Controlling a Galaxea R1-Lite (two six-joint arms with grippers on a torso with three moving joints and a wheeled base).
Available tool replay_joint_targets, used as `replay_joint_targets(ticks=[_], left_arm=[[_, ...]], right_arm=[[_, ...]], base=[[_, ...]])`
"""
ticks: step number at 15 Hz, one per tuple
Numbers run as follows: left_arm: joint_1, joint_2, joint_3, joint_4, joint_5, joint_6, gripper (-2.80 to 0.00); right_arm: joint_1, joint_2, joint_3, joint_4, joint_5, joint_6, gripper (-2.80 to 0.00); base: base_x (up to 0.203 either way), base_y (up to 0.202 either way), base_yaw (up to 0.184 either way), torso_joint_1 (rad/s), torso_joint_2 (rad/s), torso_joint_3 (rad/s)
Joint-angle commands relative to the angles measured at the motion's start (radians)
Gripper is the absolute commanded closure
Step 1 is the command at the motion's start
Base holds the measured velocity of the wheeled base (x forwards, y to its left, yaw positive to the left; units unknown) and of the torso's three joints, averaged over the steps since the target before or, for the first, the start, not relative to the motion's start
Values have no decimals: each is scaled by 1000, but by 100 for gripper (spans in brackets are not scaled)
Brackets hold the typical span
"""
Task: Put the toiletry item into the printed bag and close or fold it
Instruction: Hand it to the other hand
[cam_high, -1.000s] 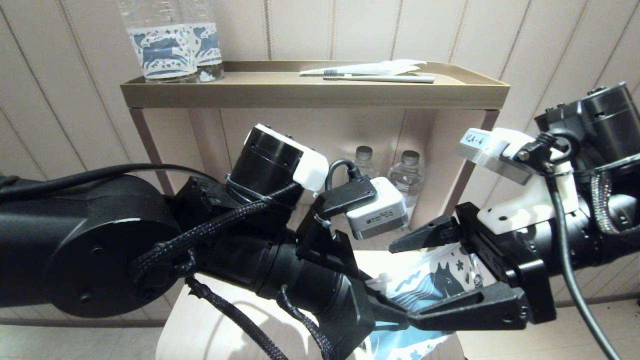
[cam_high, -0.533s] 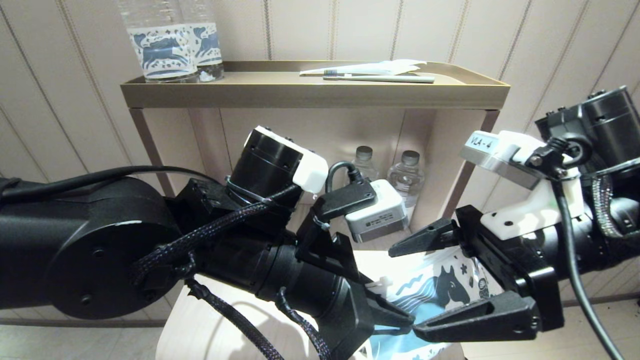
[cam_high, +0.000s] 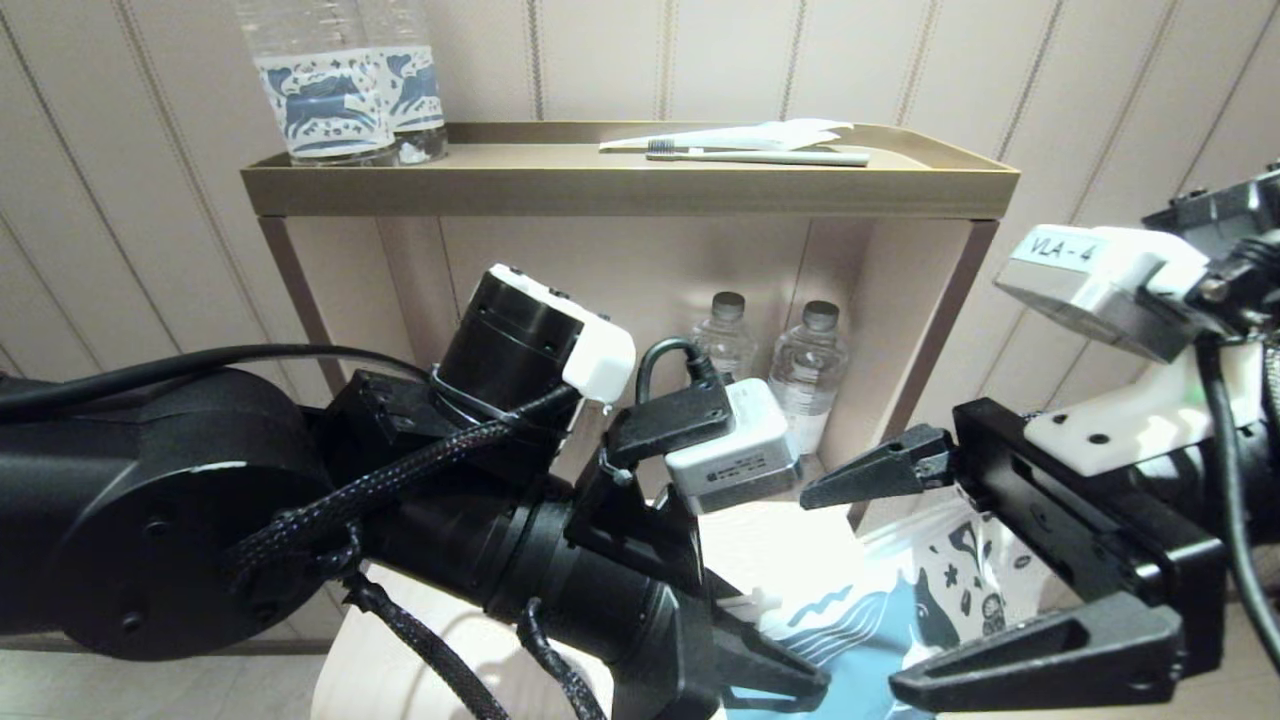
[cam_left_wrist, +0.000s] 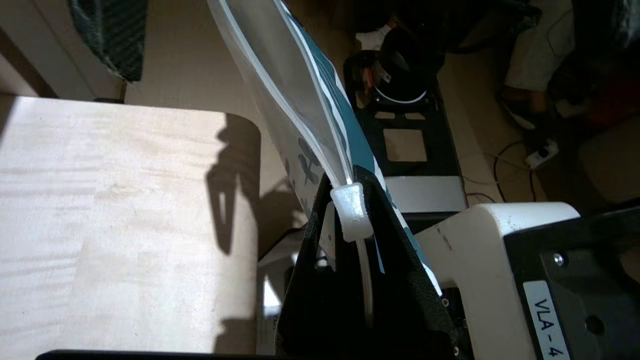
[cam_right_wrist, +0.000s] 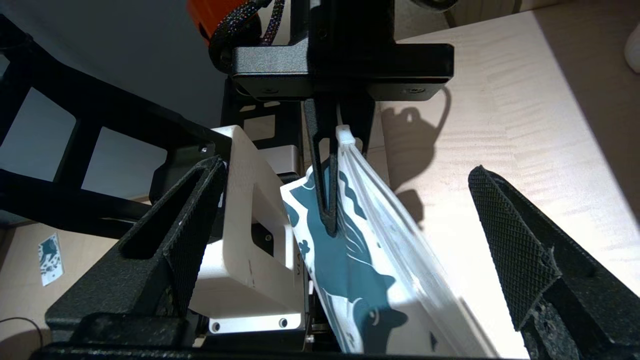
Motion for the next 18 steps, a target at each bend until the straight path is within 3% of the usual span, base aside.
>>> replay_joint_targets(ticks=[1, 4, 18], left_arm=[[5, -7, 12, 4, -14, 19, 0], [6, -7, 12, 1, -46, 21, 0], [6, 3, -6, -11, -53, 17, 0]], right_arm=[[-1, -8, 0, 2, 4, -3, -280], [5, 2, -1, 2, 13, -3, -280], [16, 31, -3, -8, 55, 0, -280]], base=[[0, 0, 0, 0, 0, 0], [0, 0, 0, 0, 0, 0], [0, 0, 0, 0, 0, 0]])
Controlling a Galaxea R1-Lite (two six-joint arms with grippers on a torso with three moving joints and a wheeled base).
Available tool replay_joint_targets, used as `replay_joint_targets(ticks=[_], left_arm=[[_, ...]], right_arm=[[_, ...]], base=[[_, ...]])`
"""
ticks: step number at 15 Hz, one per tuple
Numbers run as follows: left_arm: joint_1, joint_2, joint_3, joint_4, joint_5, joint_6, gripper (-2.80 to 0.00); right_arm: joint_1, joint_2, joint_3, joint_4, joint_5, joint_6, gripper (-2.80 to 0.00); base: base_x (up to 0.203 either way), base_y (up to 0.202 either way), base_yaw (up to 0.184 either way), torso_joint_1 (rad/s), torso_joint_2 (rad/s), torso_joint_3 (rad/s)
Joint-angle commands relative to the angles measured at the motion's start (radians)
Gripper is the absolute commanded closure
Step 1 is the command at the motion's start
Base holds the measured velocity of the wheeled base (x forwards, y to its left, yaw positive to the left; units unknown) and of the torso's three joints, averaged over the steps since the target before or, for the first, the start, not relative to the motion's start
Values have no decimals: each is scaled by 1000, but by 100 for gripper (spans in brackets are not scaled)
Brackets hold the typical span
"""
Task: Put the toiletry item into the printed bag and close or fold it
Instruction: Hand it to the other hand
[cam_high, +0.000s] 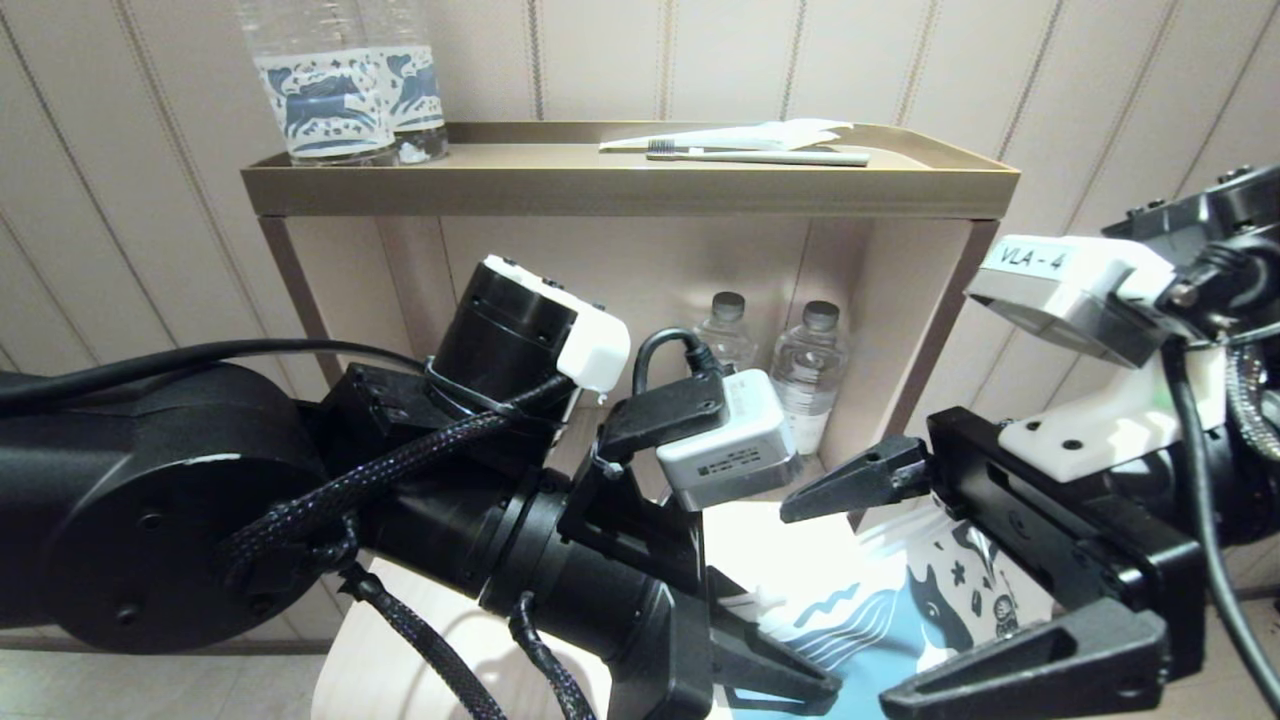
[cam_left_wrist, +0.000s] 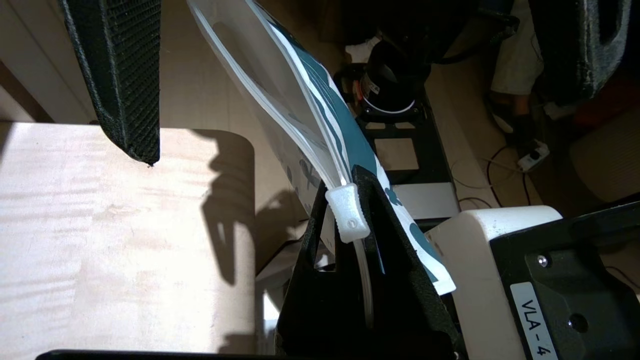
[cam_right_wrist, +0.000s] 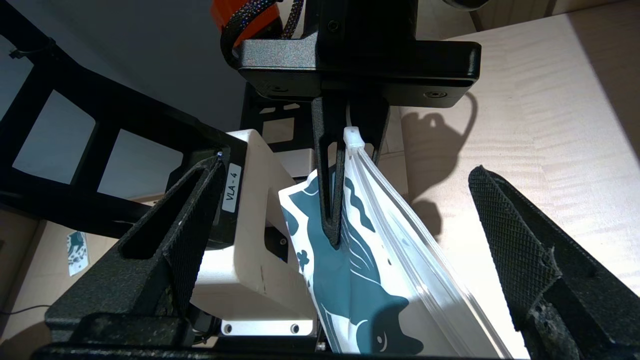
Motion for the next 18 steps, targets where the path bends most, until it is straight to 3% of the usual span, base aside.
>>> replay_joint_targets(ticks=[1, 8, 11, 18], left_arm=[[-1, 5, 5, 1, -3, 5, 0], [2, 12, 4, -31, 0, -8, 0], [2, 27, -26, -33, 5, -74, 0], [2, 25, -28, -33, 7, -70, 0]], right_arm=[[1, -2, 2, 2, 5, -2, -280], [19, 10, -12, 4, 35, 16, -280], [10, 23, -42, 5, 34, 67, -280], [8, 13, -34, 2, 22, 62, -280]], base=[[0, 0, 0, 0, 0, 0], [0, 0, 0, 0, 0, 0], [0, 0, 0, 0, 0, 0], [0, 0, 0, 0, 0, 0]])
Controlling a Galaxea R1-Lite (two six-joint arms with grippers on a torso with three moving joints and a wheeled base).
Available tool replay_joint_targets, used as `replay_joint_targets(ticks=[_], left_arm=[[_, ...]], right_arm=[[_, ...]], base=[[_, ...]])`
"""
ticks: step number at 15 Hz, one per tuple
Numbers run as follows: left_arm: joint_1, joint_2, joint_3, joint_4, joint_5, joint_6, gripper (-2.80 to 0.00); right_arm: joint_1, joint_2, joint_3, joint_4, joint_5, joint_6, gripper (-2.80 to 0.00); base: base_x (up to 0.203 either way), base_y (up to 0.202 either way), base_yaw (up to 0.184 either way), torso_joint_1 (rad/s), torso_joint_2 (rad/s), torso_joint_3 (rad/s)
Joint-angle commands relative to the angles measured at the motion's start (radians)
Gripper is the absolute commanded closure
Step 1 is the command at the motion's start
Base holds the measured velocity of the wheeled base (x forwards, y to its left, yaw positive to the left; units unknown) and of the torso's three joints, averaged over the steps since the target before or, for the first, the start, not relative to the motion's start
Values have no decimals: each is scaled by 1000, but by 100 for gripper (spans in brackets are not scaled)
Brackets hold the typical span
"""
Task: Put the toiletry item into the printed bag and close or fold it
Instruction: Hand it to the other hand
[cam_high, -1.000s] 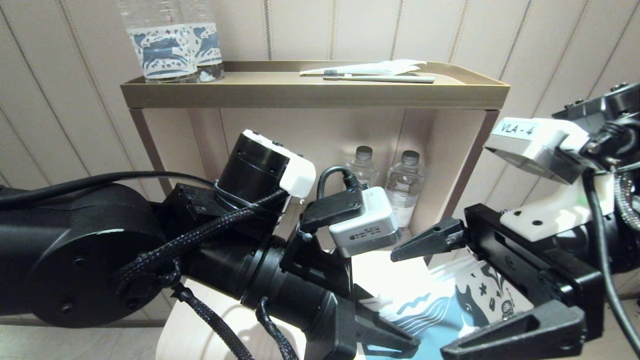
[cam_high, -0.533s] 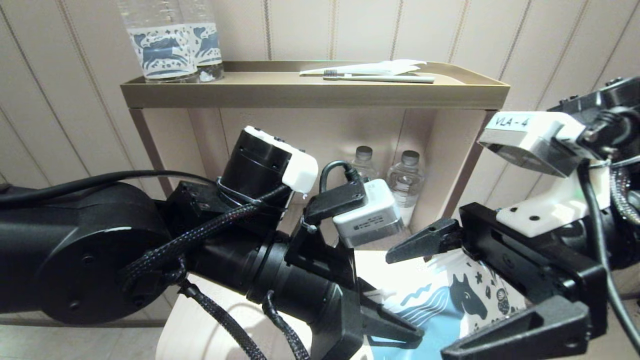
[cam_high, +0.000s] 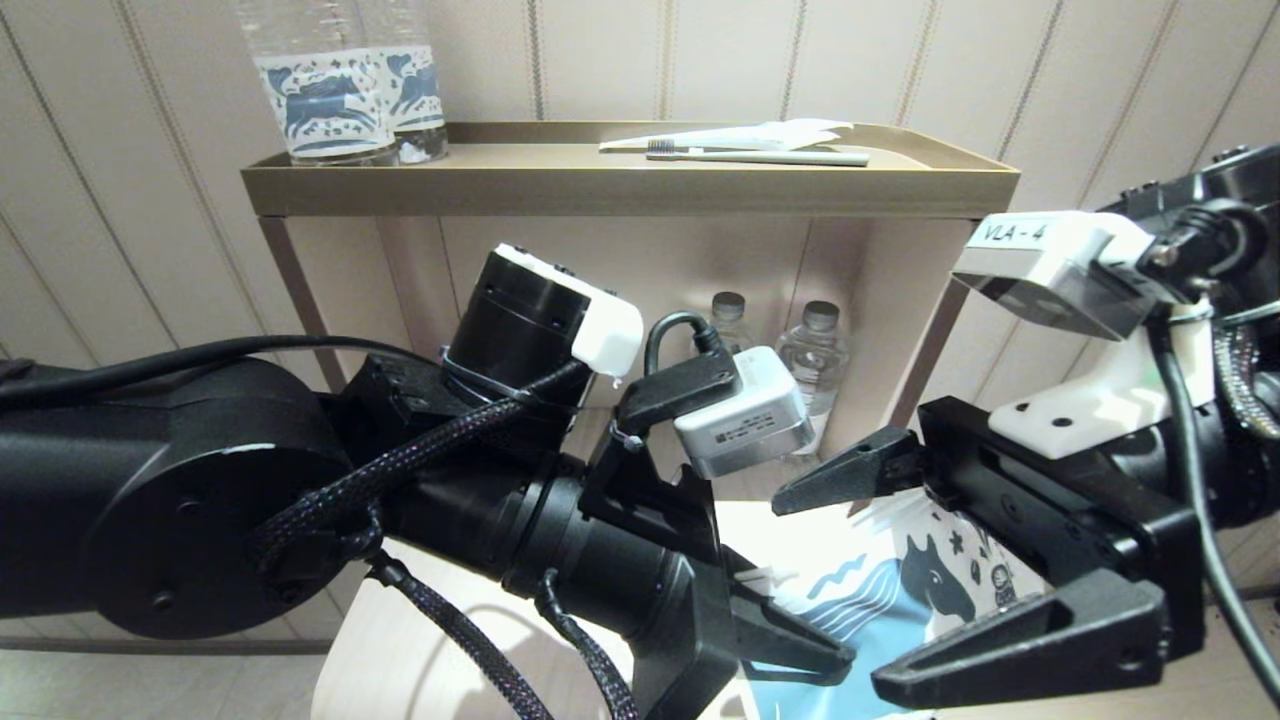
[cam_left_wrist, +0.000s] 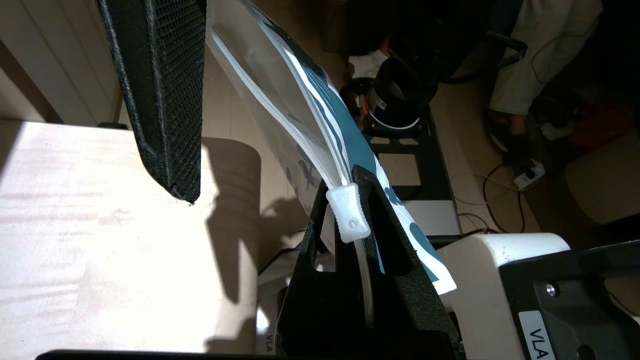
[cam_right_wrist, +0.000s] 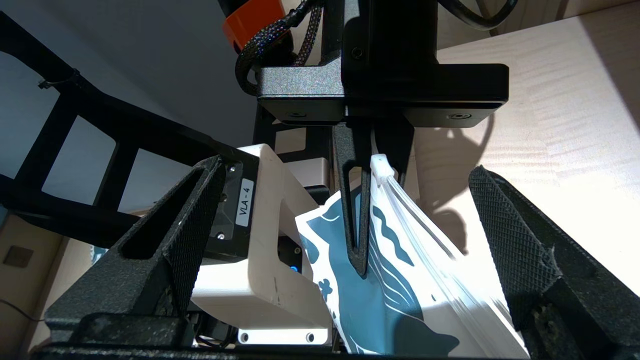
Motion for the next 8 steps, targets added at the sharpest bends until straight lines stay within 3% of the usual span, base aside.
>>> replay_joint_targets(ticks=[1, 8], left_arm=[[0, 3, -1, 0, -4, 2, 0], [0, -2, 11, -9, -5, 2, 0]], right_arm=[[-1, 1, -6, 4, 5, -2, -280], [-1, -6, 3, 2, -3, -14, -280]], base=[[0, 0, 0, 0, 0, 0], [0, 0, 0, 0, 0, 0]])
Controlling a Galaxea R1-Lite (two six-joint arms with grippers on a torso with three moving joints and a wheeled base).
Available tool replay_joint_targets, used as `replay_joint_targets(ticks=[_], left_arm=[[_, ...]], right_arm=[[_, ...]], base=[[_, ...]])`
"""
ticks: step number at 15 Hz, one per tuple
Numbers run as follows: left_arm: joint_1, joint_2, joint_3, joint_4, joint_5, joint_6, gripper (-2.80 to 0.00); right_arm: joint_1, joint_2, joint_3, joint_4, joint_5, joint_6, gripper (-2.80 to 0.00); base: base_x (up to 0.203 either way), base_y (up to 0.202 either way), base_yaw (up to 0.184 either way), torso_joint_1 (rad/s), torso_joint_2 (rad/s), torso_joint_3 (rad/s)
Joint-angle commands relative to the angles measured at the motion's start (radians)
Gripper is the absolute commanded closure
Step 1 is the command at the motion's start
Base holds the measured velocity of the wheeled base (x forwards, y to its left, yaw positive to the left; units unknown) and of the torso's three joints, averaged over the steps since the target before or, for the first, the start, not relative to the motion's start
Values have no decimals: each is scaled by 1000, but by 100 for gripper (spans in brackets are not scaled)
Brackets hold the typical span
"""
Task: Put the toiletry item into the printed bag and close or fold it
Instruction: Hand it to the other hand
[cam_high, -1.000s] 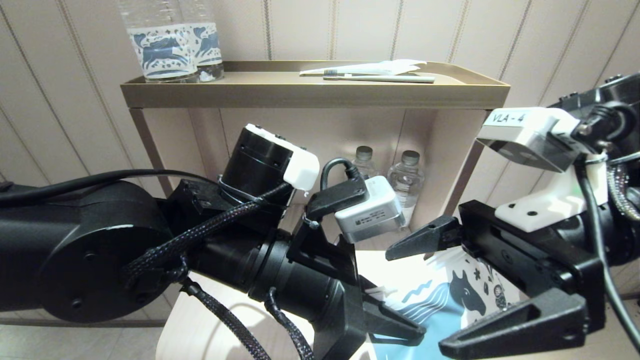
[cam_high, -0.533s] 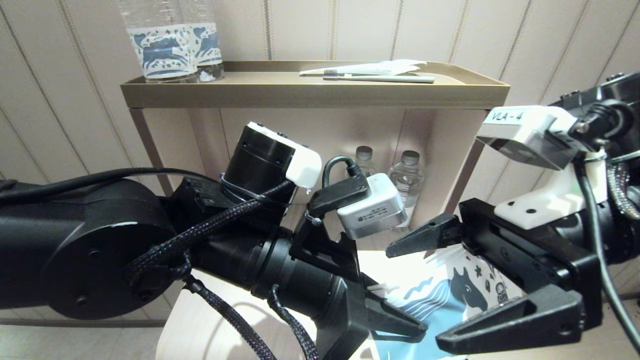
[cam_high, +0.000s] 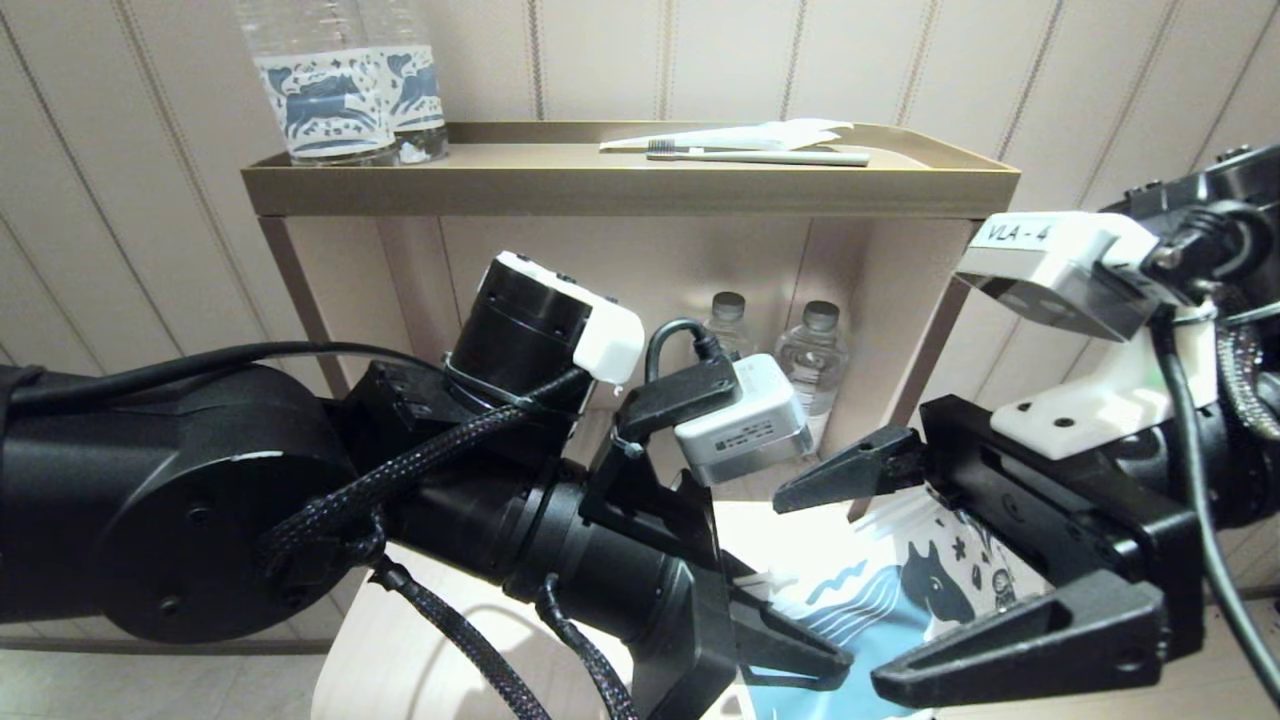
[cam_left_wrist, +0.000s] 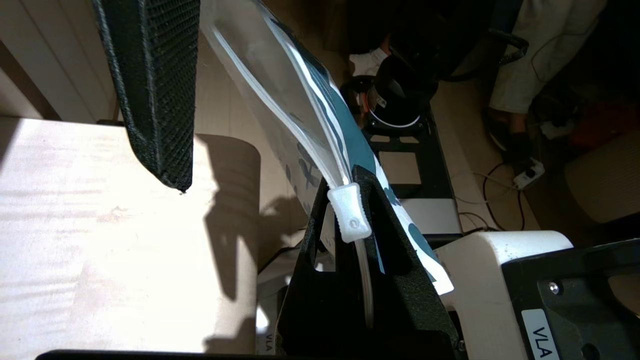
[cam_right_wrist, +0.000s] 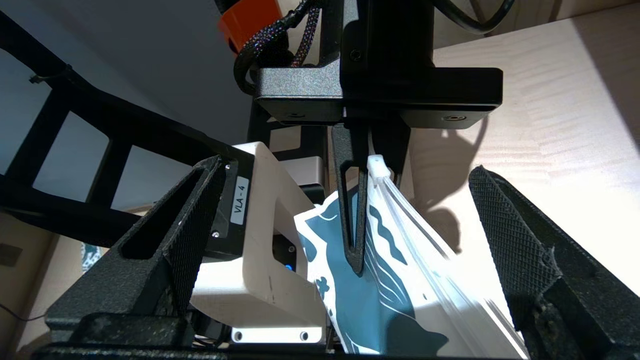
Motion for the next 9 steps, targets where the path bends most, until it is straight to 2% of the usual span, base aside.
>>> replay_joint_targets(ticks=[1, 9], left_arm=[[0, -3, -2, -1, -4, 1, 0], [1, 6, -3, 1, -7, -13, 0]], right_arm=[[0, -3, -1, 3, 1, -9, -280], [5, -13, 1, 5, -46, -9, -280]], base=[[0, 0, 0, 0, 0, 0], [0, 0, 0, 0, 0, 0]])
